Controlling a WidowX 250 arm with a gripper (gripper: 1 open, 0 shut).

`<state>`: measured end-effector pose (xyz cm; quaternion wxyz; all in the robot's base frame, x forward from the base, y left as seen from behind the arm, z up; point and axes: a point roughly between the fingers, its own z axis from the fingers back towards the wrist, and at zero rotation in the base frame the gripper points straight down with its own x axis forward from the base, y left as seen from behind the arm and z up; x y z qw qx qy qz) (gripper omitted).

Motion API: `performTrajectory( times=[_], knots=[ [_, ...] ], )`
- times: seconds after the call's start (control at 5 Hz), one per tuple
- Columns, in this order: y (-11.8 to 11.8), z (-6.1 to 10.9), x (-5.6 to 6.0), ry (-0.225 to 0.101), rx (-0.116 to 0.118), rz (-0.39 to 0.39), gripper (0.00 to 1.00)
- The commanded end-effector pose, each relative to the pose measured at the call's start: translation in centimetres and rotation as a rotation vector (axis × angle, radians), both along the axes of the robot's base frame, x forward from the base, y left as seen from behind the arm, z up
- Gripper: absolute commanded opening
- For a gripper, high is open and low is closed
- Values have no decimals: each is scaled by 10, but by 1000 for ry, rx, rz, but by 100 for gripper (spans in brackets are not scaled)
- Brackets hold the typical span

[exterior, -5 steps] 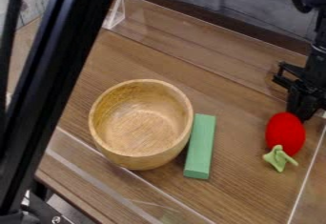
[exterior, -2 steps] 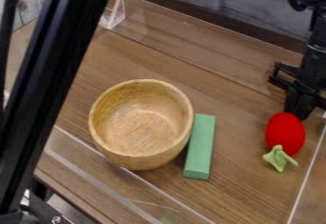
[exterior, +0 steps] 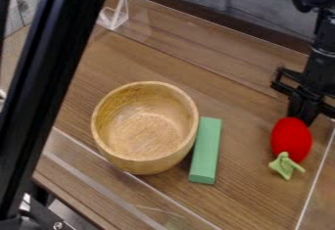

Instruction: Move the red fruit to the left

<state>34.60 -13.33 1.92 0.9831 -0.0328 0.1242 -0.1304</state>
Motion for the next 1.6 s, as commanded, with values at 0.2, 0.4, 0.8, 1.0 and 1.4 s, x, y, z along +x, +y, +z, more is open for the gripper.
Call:
performTrajectory(
  times=[0.2,0.4,0.8,1.0,1.4],
  knots=[
    [9,12,-1,-25,-11,31,0],
    [19,32,0,-77,-14,49,0],
    [43,94,-3,-184,-32,54,0],
    [51,113,-9,-201,-44,14,0],
    [40,112,-10,-170,-67,-190,100]
  ],
)
